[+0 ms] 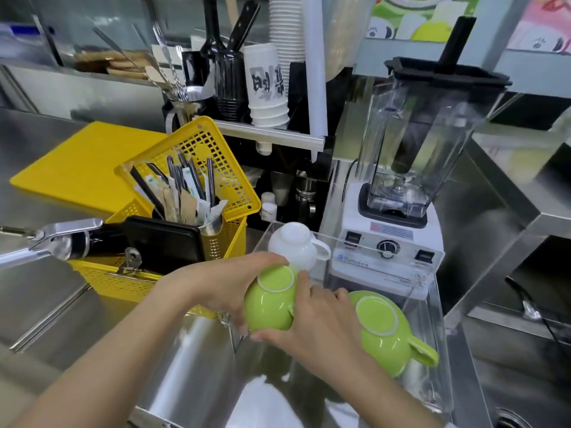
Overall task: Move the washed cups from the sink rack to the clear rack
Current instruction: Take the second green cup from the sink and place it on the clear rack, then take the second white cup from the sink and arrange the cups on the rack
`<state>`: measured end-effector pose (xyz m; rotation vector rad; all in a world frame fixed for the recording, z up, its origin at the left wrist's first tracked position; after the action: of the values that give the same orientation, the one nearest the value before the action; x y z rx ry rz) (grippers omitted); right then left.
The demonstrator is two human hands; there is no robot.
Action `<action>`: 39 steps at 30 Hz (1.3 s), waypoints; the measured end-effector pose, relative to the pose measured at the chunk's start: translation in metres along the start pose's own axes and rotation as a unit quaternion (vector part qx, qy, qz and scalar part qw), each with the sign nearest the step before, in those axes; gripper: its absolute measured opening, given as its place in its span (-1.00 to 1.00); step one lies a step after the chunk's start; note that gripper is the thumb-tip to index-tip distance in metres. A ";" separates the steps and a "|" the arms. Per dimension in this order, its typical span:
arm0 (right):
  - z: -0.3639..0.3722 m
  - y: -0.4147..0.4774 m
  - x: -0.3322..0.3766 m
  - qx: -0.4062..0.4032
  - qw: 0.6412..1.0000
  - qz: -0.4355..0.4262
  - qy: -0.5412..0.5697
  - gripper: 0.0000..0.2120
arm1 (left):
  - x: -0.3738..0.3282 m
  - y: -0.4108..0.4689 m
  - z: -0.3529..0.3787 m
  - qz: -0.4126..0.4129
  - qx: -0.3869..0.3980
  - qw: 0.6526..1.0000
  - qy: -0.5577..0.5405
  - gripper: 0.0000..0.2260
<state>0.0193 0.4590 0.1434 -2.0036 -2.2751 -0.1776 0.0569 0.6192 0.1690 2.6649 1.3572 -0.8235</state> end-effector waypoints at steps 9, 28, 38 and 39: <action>-0.012 -0.004 -0.007 0.032 0.999 -0.029 0.007 0.10 | -0.002 -0.001 0.007 -0.046 0.026 0.997 0.063 0.10; -0.076 -0.060 -0.318 -0.061 0.962 0.152 0.219 -0.22 | -0.262 0.151 0.061 0.239 -0.251 0.938 0.010 -0.50; -0.017 -0.072 -0.561 0.026 0.931 0.292 0.218 -0.30 | -0.376 0.379 0.198 0.182 -0.158 0.970 -0.039 -0.58; -0.008 -0.072 -0.580 0.040 0.930 0.298 0.212 -0.33 | -0.380 0.396 0.213 0.163 -0.136 0.977 -0.028 -0.55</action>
<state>0.0212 -0.1192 0.0595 -2.2342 -1.3361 -0.4045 0.0843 0.0369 0.0874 2.5270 0.9066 -0.6201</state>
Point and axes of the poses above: each hand's wrist, its own y-axis towards the middle knuckle, its own z-axis out of the palm, x = y × z, the point moved 1 cm from there along y, towards the middle knuckle, and after that the axes turned 12 degrees about z, right-handed, at the moved point
